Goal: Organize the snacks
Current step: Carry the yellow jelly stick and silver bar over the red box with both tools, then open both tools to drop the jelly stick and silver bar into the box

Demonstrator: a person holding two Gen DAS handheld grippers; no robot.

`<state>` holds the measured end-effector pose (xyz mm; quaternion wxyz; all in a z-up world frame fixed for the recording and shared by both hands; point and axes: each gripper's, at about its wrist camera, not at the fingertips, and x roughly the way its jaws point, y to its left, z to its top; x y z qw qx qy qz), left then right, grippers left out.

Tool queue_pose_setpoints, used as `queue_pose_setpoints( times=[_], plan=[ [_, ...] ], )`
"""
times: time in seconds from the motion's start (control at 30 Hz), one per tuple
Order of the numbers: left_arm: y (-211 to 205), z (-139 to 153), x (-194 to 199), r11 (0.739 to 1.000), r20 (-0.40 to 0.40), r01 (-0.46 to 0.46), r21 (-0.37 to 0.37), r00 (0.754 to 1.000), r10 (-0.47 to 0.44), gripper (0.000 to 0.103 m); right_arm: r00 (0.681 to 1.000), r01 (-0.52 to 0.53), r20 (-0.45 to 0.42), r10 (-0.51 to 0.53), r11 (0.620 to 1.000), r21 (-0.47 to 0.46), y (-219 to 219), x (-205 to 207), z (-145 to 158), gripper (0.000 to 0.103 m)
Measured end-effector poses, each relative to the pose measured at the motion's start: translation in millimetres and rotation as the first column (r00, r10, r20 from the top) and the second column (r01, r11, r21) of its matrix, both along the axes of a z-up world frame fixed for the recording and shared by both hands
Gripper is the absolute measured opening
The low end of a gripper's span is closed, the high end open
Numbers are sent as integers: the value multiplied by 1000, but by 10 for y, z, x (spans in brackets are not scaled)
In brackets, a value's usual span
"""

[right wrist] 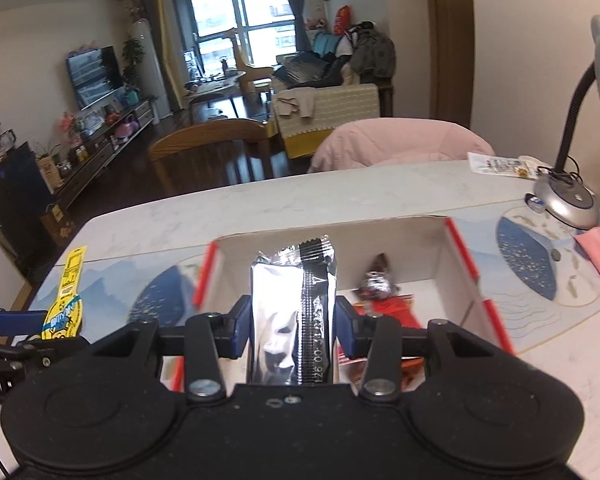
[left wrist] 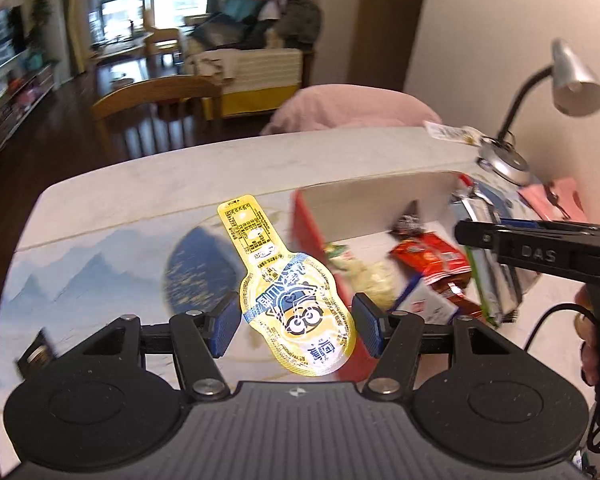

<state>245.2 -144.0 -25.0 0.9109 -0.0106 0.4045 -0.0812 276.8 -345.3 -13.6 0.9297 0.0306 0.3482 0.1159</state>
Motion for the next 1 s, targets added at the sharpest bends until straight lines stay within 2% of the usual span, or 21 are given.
queue_pose_setpoints(
  times=[0.3,0.57,0.87,1.0],
  plan=[
    [-572,-51,435,995,-17,96,36,995,-96,61,998,40,-43,-41,999,-17,-455,299,-132,42],
    [-959,-255,770,981,-89,184,60,980,-178,61,994,49,-92,-52,998,-34,-664,596,-281,42],
    [-1269,-649,1053,962,-212,255,100,950,-230,61,983,12,-183,-23,998,-62,-497,768,-554,42],
    [-1329,-771,1078,957,-254,272,95,937,-241,61,979,-14,-203,2,998,-60,-428,792,-624,42]
  ],
)
